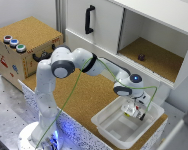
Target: Place the grasped pink block inside the right cabinet
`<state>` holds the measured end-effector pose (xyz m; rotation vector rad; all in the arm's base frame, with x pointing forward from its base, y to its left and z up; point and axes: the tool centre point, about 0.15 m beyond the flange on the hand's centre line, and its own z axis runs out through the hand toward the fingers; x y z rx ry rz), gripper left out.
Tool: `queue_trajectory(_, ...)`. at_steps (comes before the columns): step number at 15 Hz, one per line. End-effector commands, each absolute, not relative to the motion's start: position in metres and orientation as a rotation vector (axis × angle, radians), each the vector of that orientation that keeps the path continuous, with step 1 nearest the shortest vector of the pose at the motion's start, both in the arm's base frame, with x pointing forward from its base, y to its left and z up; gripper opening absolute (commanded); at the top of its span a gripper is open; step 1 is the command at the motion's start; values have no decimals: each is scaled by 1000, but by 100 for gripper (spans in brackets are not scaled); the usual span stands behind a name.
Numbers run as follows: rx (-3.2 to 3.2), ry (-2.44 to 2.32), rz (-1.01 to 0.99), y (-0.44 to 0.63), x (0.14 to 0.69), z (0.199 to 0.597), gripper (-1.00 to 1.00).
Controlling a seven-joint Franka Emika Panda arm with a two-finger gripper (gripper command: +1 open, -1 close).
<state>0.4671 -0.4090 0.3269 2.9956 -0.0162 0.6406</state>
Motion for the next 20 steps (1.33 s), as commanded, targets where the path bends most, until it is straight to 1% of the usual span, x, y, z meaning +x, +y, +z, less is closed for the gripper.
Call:
queue_trajectory(1, 3027, 14, 985, -393, 509, 440, -100)
queue_trajectory(4, 2998, -17, 1124, -395, 559, 480, -100)
queue_trajectory(7, 2969, -7, 1193, -394, 601, 503, -100)
queue_trajectory(9, 2958, 31, 1208, -387, 624, 510, -100)
queue_trajectory(13, 2953, 156, 1142, -366, 667, 502, -100)
queue_trajectory(18, 2953, 163, 1105, -348, 683, 477, -100)
queue_trajectory(20, 2947, 177, 1124, -343, 691, 475, -100)
